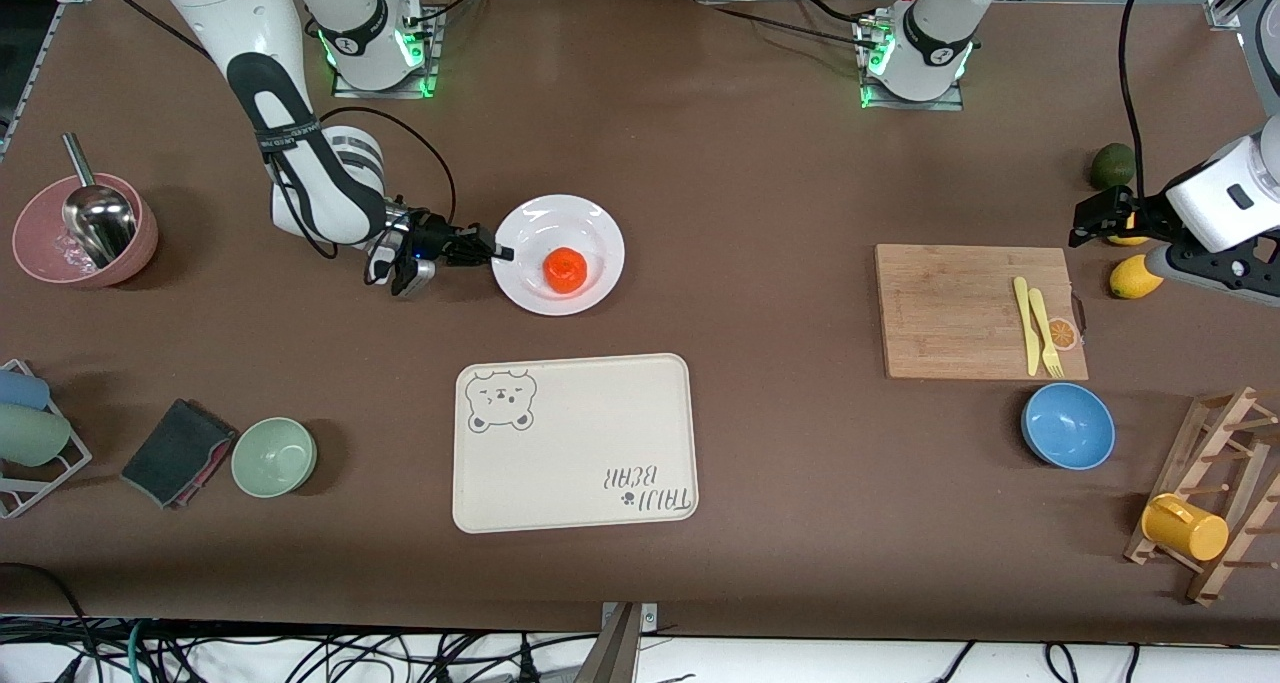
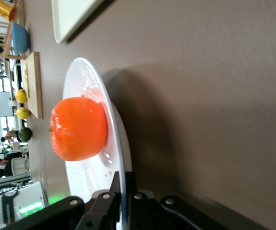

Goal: Place orange and plate with both arms
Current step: 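Slide the plate with the orange onto the bear tray with the right gripper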

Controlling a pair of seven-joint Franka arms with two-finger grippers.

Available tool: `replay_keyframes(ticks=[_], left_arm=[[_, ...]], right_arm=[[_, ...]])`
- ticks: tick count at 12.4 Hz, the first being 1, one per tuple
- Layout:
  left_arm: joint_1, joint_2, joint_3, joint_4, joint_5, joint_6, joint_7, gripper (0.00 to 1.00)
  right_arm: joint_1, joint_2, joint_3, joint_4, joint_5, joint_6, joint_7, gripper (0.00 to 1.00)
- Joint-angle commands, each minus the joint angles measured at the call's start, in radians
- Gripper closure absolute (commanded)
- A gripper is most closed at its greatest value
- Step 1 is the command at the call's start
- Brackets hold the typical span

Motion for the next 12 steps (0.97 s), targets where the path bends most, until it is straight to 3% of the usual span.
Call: replay_keyframes(ticks=[1, 6, 12], left_arm=[[0.008, -0.004, -0.006, -0.005, 0.013, 0.007, 0.020, 0.00], [0.008, -0.003, -0.006, -0.005, 0.013, 0.007, 0.020, 0.00], [0.008, -0.001, -0.006, -0.005, 0.013, 0.009, 0.020, 0.00]], right_arm=[[-0.014, 0.008, 0.002, 0.064, 0.017, -0.033, 0.070, 1.00], [-0.033, 0.051, -0.004, 0.265, 0.008, -0.067, 0.241, 1.00], [-0.073, 0.317, -0.006, 0.666, -0.068, -0.120, 0.443, 1.00]])
